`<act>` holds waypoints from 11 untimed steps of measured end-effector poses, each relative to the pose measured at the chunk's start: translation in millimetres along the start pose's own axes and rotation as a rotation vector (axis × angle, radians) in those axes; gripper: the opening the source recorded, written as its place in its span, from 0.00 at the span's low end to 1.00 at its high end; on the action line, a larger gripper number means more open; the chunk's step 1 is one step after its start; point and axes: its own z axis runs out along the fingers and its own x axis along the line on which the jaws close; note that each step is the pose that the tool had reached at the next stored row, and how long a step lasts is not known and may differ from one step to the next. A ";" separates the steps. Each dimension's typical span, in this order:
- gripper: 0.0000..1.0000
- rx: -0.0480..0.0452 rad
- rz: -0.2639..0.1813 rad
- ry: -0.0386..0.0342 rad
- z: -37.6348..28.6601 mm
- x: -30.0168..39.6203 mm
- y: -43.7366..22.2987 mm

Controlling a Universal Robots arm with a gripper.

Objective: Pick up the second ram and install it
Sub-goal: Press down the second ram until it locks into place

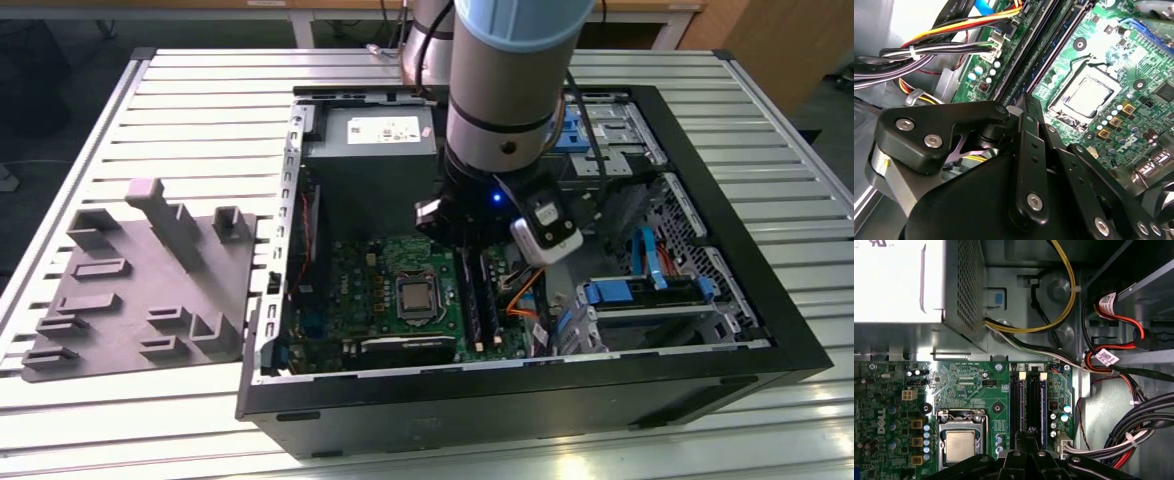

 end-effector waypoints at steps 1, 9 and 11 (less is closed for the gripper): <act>0.11 0.0000 0.000 0.0000 0.0 0.0 -0.5; 0.11 0.0001 0.000 0.0000 -0.2 -0.1 -4.3; 0.11 0.0000 0.000 0.0000 -0.3 -0.1 -5.3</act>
